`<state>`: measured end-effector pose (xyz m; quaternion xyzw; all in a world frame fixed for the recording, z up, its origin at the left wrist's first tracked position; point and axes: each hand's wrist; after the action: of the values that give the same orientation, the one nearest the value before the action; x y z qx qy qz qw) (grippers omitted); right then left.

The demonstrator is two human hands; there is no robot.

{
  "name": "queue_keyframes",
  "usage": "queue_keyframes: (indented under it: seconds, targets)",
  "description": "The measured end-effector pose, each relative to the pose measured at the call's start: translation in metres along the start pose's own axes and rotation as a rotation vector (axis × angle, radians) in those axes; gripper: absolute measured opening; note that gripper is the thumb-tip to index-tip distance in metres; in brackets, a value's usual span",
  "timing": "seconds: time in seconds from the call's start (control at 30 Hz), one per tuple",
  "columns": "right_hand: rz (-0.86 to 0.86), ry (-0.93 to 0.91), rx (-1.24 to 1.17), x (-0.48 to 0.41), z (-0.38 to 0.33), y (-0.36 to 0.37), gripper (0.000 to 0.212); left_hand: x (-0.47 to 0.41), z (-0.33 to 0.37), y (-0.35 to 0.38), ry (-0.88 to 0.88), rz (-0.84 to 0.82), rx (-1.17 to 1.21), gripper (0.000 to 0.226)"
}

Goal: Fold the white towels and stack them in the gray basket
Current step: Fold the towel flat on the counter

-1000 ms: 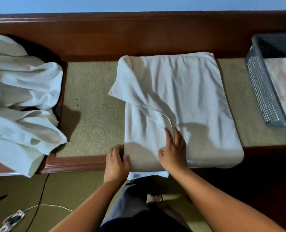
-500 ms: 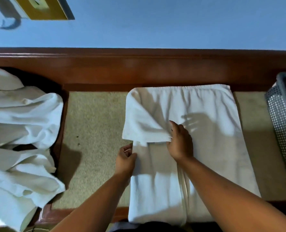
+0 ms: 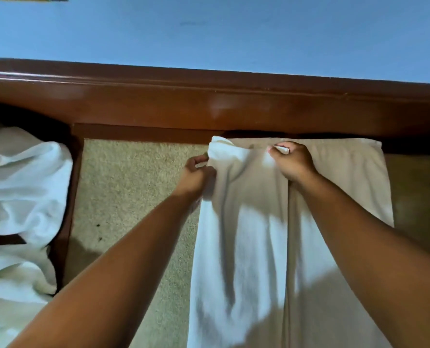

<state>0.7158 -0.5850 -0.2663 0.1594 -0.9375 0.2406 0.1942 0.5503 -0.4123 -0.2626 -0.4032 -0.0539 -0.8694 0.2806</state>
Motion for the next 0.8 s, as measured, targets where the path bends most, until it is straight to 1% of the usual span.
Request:
queue_keyframes:
  seconds: [0.03,0.1,0.17,0.23,0.27,0.33,0.43,0.47,0.5,0.53,0.57,0.63,0.7,0.77,0.8]
  targets:
    - [-0.015,-0.009,0.007,-0.002,-0.001,-0.001,0.029,-0.004,0.008,0.000,0.027,-0.002,-0.074,0.045]
    - [-0.053,-0.019,0.019,-0.004,-0.001,-0.002,0.027,-0.007,0.020,-0.003,0.138,-0.013,-0.257,0.055]
    - [-0.096,-0.043,0.030,-0.005,0.000,-0.002,0.026,-0.010,0.029,-0.012,0.296,-0.041,-0.484,0.070]
    - [-0.108,-0.048,0.012,-0.007,0.001,-0.004,0.025,-0.021,0.041,-0.022,0.401,-0.059,-0.760,0.074]
    - [-0.102,-0.032,-0.005,-0.007,0.001,-0.004,0.025,-0.028,0.048,-0.025,0.431,-0.077,-0.886,0.069]
    - [-0.096,0.018,-0.035,-0.005,0.000,-0.005,0.025,-0.041,0.060,-0.029,0.478,-0.151,-1.057,0.048]
    - [-0.178,0.096,-0.044,-0.003,-0.008,-0.010,0.015,-0.050,0.074,-0.037,0.513,-0.253,-1.191,0.024]
    - [-0.225,0.137,-0.050,-0.004,-0.010,-0.013,0.012,-0.051,0.076,-0.042,0.546,-0.243,-1.257,0.019]
    - [-0.270,0.176,-0.029,-0.003,-0.014,-0.017,0.016,-0.053,0.077,-0.047,0.596,-0.205,-1.334,0.018]
    - [-0.311,0.193,0.046,-0.003,-0.016,-0.022,0.021,-0.054,0.076,-0.052,0.644,-0.160,-1.403,0.021]
    - [-0.325,0.189,0.142,-0.002,-0.019,-0.026,0.022,-0.054,0.075,-0.057,0.671,-0.135,-1.438,0.023]
    - [-0.249,0.129,0.251,-0.003,-0.020,-0.028,0.019,-0.052,0.073,-0.062,0.635,-0.134,-1.377,0.025]
    - [-0.115,0.043,0.229,-0.004,-0.019,-0.022,0.018,-0.053,0.066,-0.059,0.621,-0.064,-1.286,0.033]
    - [-0.003,-0.021,0.197,-0.006,-0.017,-0.010,0.019,-0.054,0.055,-0.049,0.637,0.075,-1.286,0.039]
    - [0.047,-0.024,0.164,-0.009,-0.015,-0.005,0.020,-0.054,0.051,-0.043,0.612,0.149,-1.289,0.040]
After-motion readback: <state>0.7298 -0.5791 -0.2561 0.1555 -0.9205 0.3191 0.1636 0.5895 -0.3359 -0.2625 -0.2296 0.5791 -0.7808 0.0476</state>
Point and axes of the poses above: each hand's wrist, its own x-axis away from the middle knuckle, its own y-axis out of the palm, z = x × y, and after that the axes turned 15 degrees about -x, right-handed
